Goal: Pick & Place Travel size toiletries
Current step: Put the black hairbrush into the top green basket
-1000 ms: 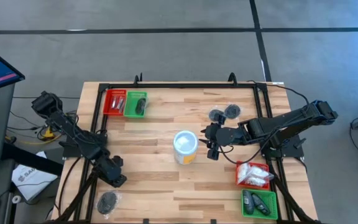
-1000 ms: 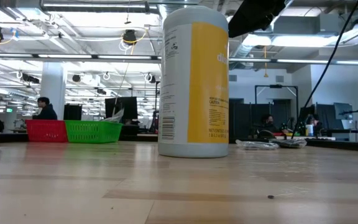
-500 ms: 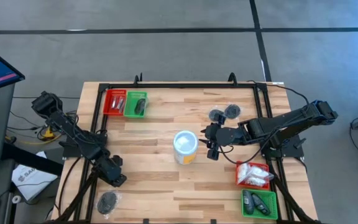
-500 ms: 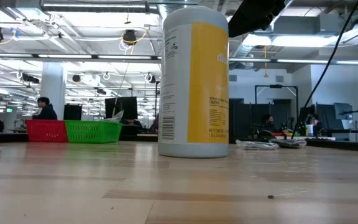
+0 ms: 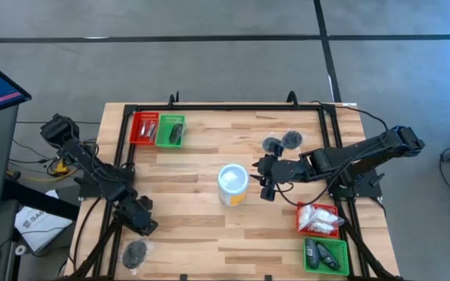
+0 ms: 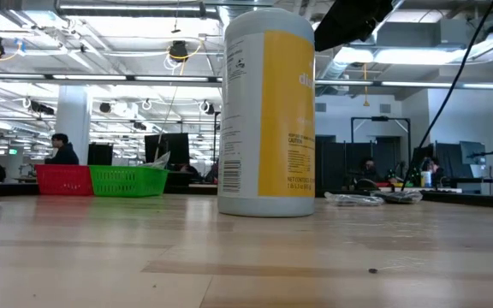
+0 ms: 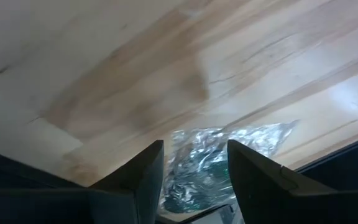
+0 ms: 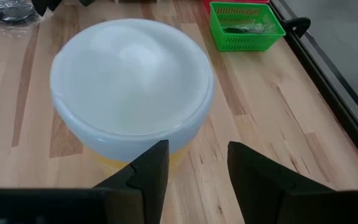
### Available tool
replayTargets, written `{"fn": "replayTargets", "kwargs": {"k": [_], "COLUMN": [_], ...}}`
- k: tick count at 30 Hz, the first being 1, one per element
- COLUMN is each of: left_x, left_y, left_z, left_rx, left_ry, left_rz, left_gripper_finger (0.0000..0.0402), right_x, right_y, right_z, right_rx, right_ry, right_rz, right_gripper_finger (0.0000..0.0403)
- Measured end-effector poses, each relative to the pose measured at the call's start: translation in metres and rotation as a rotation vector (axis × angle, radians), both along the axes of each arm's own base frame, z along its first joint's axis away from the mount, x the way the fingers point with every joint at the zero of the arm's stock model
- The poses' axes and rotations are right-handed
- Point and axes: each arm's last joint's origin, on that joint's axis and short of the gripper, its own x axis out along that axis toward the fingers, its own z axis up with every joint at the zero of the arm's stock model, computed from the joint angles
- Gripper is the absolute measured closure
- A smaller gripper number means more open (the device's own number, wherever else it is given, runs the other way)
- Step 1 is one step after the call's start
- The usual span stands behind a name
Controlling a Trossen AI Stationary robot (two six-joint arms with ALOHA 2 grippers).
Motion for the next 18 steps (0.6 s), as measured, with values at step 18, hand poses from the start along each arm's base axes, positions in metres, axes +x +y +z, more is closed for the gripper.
{"fn": "replayTargets", "kwargs": {"k": [18], "left_x": [0.001], "left_y": [-0.012], "left_z": [-0.011], "left_rx": [-0.008], "left_ry": [0.039], "left_rz": [-0.024], "left_gripper_finger": [0.0235], "right_x": [0.000], "right_y": [0.000], "right_z": [0.000], "right_rx": [0.001], "right_ry": [0.002], "right_rz": [0.002], "right_gripper_finger": [0.0249]}}
